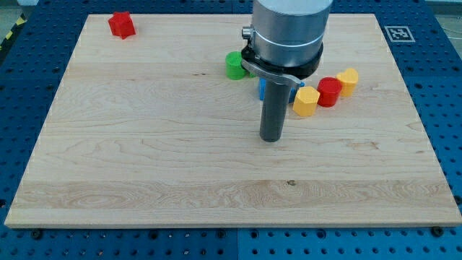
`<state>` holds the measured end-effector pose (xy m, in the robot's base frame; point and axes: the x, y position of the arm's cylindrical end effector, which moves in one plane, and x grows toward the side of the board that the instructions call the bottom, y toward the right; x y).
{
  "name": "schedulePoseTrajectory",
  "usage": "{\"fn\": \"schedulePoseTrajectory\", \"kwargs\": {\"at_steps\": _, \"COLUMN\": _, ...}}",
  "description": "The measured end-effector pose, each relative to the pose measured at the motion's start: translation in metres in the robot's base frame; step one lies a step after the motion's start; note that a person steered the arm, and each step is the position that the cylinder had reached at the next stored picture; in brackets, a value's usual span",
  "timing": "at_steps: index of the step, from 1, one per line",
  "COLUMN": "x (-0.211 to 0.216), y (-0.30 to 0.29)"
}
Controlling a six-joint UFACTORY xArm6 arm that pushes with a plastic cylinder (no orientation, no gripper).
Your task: Move the yellow hexagon to the top right of the blue triangle
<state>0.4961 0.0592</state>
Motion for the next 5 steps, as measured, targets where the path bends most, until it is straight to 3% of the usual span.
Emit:
{"fn": "schedulePoseTrajectory", "kwargs": {"at_steps": 3, "x": -0.023, "y": 0.078}}
{"fn": "schedulePoseTrajectory", "kwargs": {"at_steps": 5, "x": -0.030, "y": 0.078}}
